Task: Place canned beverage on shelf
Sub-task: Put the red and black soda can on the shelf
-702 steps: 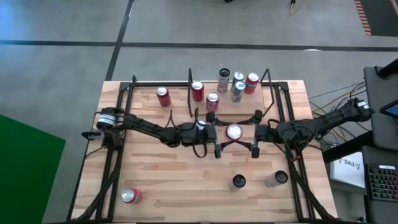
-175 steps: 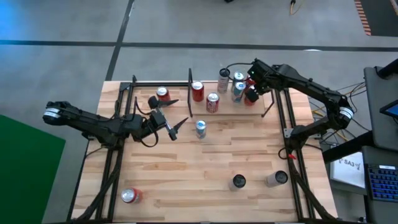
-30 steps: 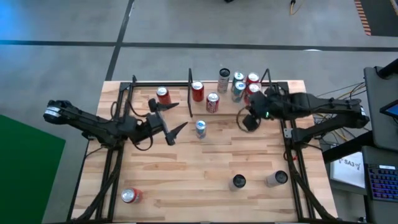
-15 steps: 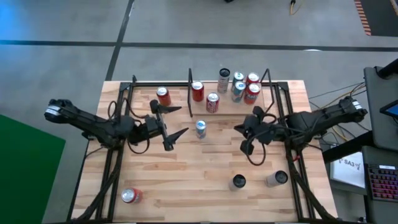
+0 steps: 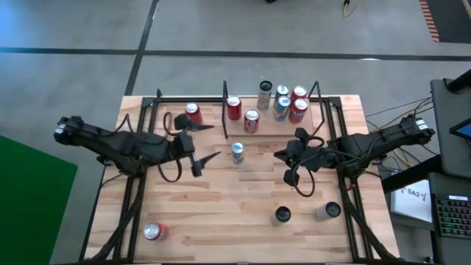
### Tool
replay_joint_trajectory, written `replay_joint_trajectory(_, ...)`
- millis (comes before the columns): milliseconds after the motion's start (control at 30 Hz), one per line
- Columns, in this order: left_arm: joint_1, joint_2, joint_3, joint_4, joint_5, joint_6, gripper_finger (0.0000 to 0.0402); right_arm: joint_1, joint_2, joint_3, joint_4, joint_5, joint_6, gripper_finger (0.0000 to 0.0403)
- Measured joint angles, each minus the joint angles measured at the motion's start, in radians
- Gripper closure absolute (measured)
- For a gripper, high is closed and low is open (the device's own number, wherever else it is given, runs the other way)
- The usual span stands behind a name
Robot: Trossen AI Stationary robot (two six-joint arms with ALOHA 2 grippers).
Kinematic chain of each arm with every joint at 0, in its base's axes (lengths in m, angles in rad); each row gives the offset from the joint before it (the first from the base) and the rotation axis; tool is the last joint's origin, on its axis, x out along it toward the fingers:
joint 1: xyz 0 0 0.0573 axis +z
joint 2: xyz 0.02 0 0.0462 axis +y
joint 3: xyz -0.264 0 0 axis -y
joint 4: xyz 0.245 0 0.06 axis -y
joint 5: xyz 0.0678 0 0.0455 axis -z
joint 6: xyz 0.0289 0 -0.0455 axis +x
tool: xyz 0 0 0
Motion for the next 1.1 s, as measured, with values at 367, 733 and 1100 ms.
replay_joint_trajectory(367, 0.244, 0.018, 0.033, -0.450, 0.012, -0.193, 0.0035, 0.000, 0.000, -0.002, 0.000, 0.000, 0.004, 0.0390)
replay_joint_trajectory(733, 0.546, 0.018, -0.053, -0.446, 0.209, -0.126, 0.0035, 0.000, 0.000, -0.002, 0.003, 0.000, -0.002, 0.0390)
replay_joint_trajectory(1100, 0.821, 0.070, -0.061, -0.446, 0.345, -0.174, 0.0035, 0.000, 0.000, -0.002, 0.006, 0.002, -0.008, 0.0390)
